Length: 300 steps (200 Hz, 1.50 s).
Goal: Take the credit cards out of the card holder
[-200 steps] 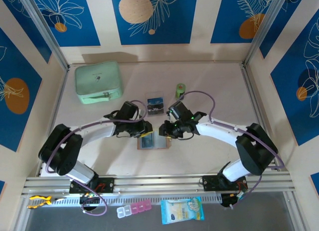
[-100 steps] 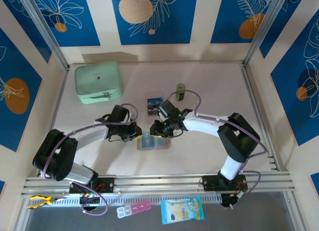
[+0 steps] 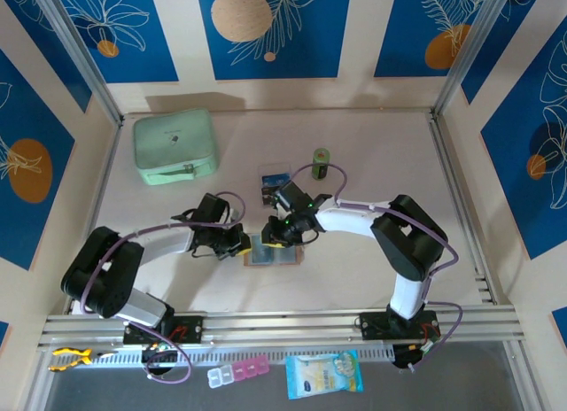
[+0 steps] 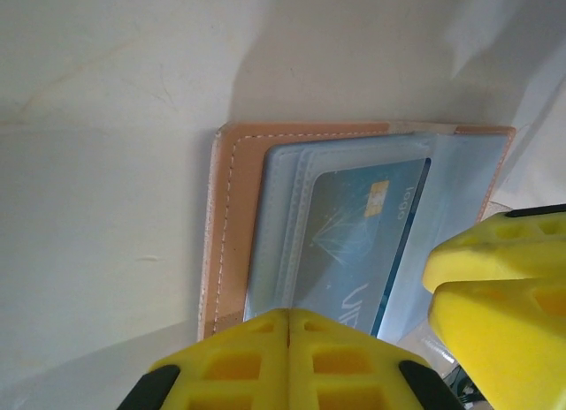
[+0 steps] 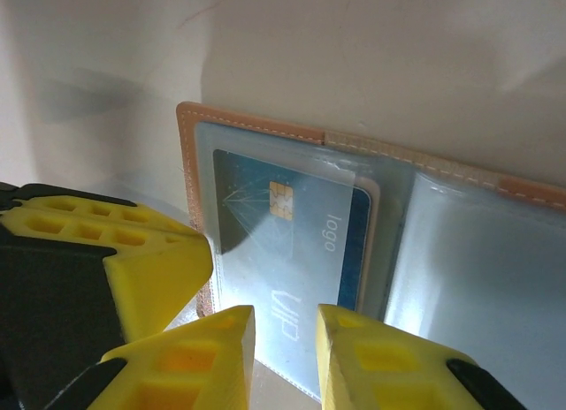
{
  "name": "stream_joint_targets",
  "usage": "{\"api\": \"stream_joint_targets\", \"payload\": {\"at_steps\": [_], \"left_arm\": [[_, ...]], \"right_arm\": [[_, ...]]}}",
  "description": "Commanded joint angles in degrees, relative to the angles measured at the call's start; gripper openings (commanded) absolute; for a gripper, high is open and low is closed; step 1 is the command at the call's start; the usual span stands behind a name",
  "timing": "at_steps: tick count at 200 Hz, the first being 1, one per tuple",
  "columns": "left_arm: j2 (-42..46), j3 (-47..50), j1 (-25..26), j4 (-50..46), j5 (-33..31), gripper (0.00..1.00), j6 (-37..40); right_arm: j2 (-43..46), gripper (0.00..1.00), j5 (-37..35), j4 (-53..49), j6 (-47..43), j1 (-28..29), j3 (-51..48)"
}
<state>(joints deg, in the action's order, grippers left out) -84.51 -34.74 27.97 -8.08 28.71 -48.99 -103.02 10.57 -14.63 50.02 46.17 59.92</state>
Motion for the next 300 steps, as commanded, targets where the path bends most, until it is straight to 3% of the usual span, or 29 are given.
{"api": "stream_joint_targets", "payload": {"at_steps": [1,147,238,300], "left_arm": [[-0.78,0.90,-0.58,0.57,1.43,0.06,0.69],[-1.89,0.81,-0.56,-0.61,1.00,0.04,1.70],[-2.33,0.80,-0.56,-1.06,0.70,0.04,1.62],[-2.11,-0.06,-0.60,-1.51,0.82,0.04,1.57]], "right_arm": [[-1.56,0.25,1.19,-0.97,0.38,0.41,1.60],[-4.29,0.21,4.49,4.07,2.62,0.51,-0.36],[-2.81,0.23,-3.37,-7.25,-1.51,0.52,2.51],[-1.33,0.23,-4.48,-9.48,-3.26,0.58,3.88]]}}
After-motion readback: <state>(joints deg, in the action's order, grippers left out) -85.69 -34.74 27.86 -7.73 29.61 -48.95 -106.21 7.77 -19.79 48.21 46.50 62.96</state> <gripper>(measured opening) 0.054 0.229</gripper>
